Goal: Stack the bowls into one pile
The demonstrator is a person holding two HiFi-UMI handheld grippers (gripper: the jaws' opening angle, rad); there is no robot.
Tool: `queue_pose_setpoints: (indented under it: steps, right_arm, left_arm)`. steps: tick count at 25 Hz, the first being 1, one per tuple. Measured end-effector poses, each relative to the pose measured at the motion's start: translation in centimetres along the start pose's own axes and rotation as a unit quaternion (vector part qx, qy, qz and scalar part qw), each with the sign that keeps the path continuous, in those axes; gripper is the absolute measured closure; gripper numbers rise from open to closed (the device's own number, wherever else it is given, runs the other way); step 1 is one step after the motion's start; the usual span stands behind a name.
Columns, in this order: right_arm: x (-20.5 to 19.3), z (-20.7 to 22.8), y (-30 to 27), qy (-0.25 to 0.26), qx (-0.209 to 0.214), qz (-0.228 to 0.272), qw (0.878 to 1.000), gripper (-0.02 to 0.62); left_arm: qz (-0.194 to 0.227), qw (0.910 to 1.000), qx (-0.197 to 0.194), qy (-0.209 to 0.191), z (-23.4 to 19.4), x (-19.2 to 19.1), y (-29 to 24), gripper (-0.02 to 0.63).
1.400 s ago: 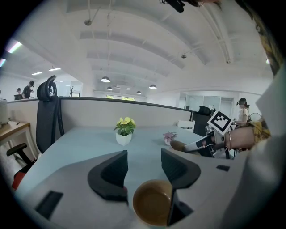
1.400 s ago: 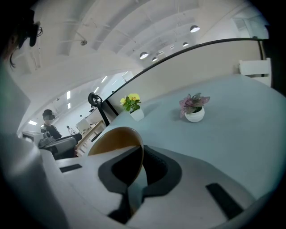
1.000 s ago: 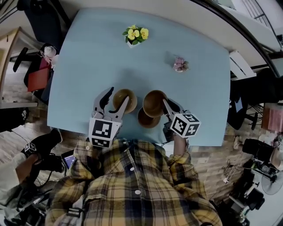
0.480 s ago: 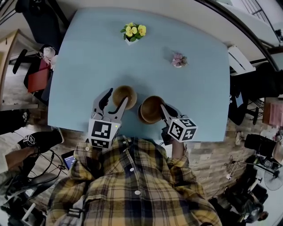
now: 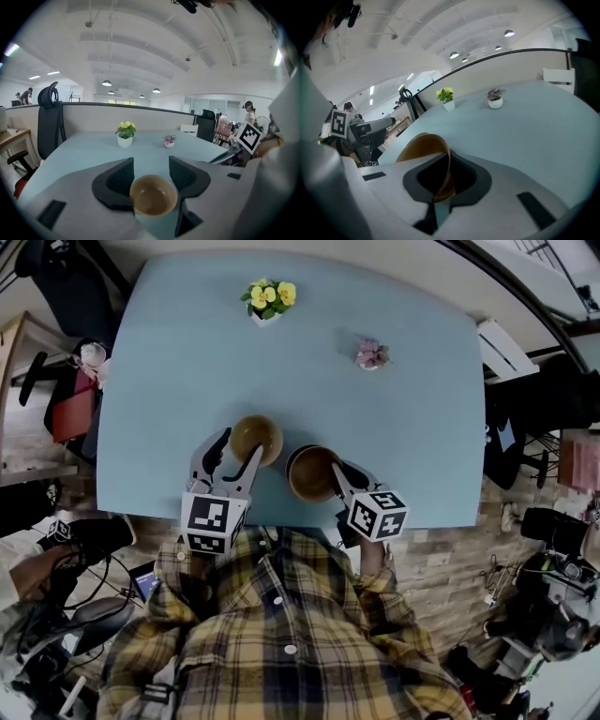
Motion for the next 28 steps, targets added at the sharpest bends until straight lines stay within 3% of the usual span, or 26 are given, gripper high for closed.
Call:
queue_pose_setpoints:
  steps: [14,17,21,28]
  right_arm:
    - [-0.7,-0.3,-0.4,0.089,-0.027,0.009,0.996,0.573]
    - [-0.9,-0.2,-0.5,0.109,-0.040,0.006,0.993,0.531]
    - [-1.0,-0.2,-0.6,0.115,-0.054,0.007,0.992,0.477]
    - [-0.6,-0.6,-0.2,0.103,-0.072,0.020,0.992,0.462]
  left_arm:
    - [-0.015,0.9997,-0.017,0.004,0.2,-1.4,0.1,0.382]
    - [-0.017,0.9997,-0.018,0.004,0.0,-1.6,0.3,0.382]
    - [-0.020,0.9996,-0.018,0.005,-0.4,-1.9,0.4,0.382]
    - [-0.022,0.9994,-0.025,0.005,-1.2,-2.1,0.8,0.382]
Point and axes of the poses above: the fingertips, and each gripper's own axes: y backward along the fingers, z to its right, x out of its top, the point moved 2 cm from there along y, backward along the fingers, and after that the axes turned 14 degrees about z, right-handed, at the moved point
